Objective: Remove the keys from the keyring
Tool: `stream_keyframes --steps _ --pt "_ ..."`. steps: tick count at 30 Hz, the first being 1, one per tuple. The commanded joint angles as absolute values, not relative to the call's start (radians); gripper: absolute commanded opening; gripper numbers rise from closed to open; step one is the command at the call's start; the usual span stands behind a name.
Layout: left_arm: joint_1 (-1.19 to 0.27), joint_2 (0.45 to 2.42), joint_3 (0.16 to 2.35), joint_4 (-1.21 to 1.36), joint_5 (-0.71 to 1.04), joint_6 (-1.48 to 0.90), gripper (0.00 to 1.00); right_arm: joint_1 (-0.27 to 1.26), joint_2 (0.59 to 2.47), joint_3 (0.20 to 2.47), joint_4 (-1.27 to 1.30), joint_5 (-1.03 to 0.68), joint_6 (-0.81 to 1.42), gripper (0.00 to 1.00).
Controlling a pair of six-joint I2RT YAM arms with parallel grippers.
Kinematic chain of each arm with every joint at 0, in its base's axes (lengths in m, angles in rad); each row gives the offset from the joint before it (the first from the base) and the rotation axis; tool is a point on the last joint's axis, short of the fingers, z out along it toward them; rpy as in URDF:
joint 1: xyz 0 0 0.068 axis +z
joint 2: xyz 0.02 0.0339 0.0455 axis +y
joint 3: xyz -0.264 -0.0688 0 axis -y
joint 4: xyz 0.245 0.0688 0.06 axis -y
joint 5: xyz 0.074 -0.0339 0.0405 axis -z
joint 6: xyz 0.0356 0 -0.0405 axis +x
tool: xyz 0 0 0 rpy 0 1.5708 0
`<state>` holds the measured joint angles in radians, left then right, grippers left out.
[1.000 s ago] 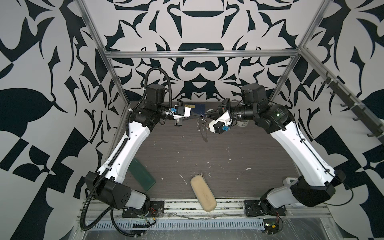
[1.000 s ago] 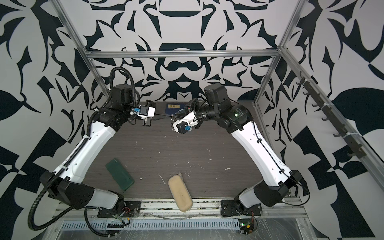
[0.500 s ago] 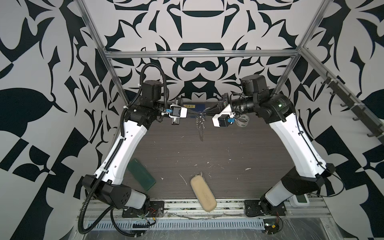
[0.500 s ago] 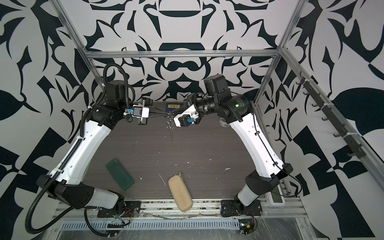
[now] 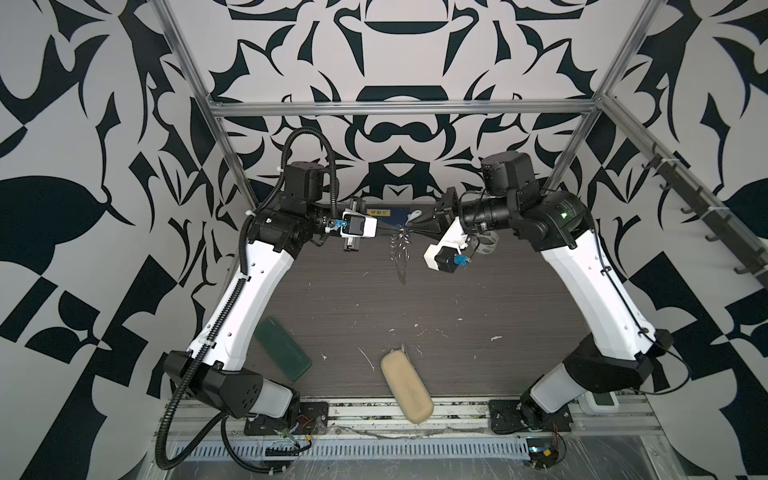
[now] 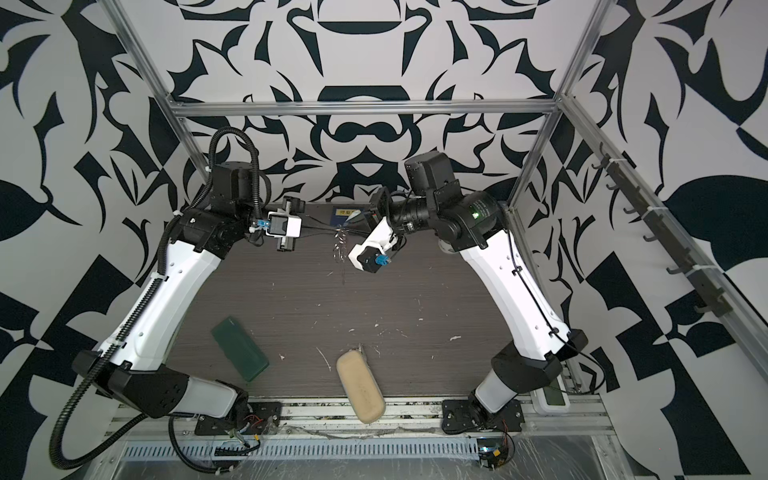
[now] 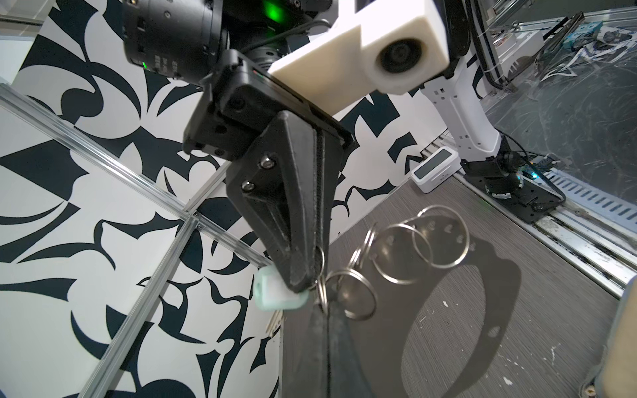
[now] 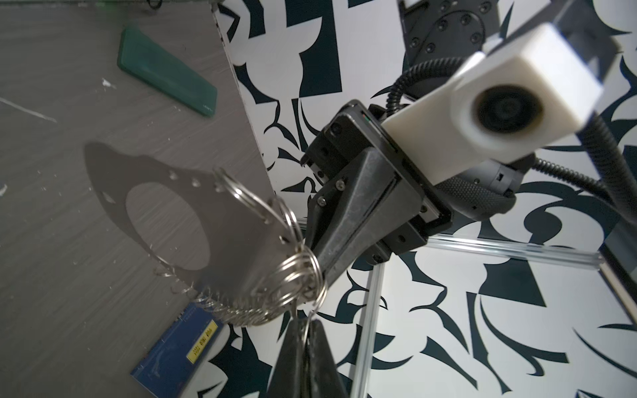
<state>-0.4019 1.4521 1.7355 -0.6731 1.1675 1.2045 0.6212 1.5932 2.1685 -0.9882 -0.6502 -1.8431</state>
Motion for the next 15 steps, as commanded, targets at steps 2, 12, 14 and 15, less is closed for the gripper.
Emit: stream_keyframes --steps 2,12,14,15 --pt "-0.409 1.455 1.758 -0.781 1.174 1.210 0.00 0.609 1.538 2.157 -0.811 -0.455 -2.042 0.00" --pt "-0.415 1.464 1.759 -0.775 1.126 1.213 0.00 0.616 1.490 2.100 -0.701 -0.391 -2.117 0.00" --pt "-0.417 1.465 1.763 -0.780 1.129 1.237 0.00 0.617 1.503 2.195 -0.806 -0.497 -2.053 0.00" --pt "-0.418 1.465 1.764 -0.777 1.129 1.250 0.00 0.617 1.513 2.246 -0.853 -0.565 -2.005 0.00"
